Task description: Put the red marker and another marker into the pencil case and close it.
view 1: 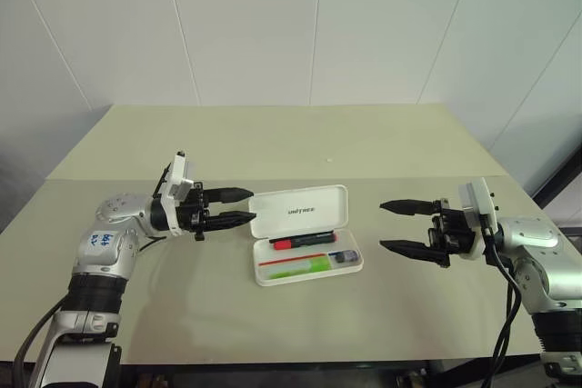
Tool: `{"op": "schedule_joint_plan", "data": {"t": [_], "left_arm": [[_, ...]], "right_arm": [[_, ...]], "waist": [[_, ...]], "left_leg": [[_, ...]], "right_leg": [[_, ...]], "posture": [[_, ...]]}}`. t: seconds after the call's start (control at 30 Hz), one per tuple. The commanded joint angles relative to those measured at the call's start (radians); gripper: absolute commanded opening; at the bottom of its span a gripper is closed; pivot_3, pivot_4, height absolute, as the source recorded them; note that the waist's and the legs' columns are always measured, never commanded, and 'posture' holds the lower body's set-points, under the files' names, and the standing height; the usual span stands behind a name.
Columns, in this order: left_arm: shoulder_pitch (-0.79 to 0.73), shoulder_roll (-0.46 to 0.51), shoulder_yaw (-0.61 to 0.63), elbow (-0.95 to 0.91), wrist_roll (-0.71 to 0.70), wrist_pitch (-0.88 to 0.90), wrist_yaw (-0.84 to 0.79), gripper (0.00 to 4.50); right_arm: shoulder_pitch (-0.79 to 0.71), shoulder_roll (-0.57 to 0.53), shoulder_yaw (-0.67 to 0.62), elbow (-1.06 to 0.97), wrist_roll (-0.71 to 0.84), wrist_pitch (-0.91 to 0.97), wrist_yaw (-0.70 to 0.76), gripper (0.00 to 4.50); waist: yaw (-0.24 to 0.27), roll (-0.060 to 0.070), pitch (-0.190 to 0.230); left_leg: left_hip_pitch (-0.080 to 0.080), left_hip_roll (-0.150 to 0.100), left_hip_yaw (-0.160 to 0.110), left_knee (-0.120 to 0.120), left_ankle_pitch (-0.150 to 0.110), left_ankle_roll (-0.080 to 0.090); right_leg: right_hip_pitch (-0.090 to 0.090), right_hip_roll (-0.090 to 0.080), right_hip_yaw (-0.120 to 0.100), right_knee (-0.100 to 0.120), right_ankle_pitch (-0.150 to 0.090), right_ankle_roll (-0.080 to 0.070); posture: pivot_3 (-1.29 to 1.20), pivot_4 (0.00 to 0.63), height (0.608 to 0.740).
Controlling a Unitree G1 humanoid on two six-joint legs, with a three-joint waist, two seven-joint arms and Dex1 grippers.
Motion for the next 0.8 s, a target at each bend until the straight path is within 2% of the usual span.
{"op": "schedule_joint_plan", "data": {"t": [0.03, 0.13, 0.33, 0.57, 0.8], "left_arm": [[-0.049, 0.006, 0.002, 0.065, 0.015, -0.036, -0.058, 0.93], [-0.075, 0.003, -0.004, 0.111, 0.029, -0.049, -0.09, 0.01], [-0.116, 0.002, -0.004, 0.195, 0.066, -0.091, -0.109, 0.01], [-0.239, -0.002, 0.014, 0.409, 0.156, -0.236, 0.005, 0.01], [-0.349, -0.015, -0.003, 0.617, 0.242, -0.314, 0.035, 0.01]], "right_arm": [[0.009, -0.016, -0.041, -0.034, 0.008, -0.006, -0.009, 4.5], [0.014, -0.015, -0.043, -0.044, 0.007, -0.005, -0.019, 4.5], [0.02, -0.019, -0.046, -0.045, 0.0, -0.013, -0.03, 4.5], [0.021, -0.019, -0.055, -0.044, -0.004, -0.015, -0.029, 4.5], [0.019, -0.032, -0.079, -0.028, 0.023, -0.005, 0.005, 4.5]], "waist": [[0.001, 0.0, 0.0], [0.002, 0.0, 0.0], [0.002, 0.0, 0.0], [0.005, 0.0, 0.0], [0.006, 0.0, 0.0]], "left_leg": [[0.0, 0.0, 0.0, 0.0, 0.0, 0.0], [-0.001, 0.0, 0.0, 0.0, 0.0, 0.0], [-0.001, 0.0, 0.0, 0.0, 0.0, 0.0], [-0.001, 0.0, 0.0, 0.0, 0.0, 0.0], [-0.002, 0.0, 0.0, 0.0, 0.0, 0.0]], "right_leg": [[0.0, 0.0, 0.0, 0.0, 0.0, 0.0], [0.0, 0.0, 0.0, -0.001, 0.0, 0.0], [0.0, 0.0, 0.0, -0.001, 0.0, 0.0], [0.0, 0.0, 0.0, 0.0, 0.0, 0.0], [-0.001, 0.0, 0.0, -0.001, 0.0, 0.001]], "posture": [[0.0, 0.15, 0.74], [0.0, 0.15, 0.74], [0.0, 0.15, 0.74], [0.0, 0.15, 0.74], [0.0, 0.15, 0.74]]}}
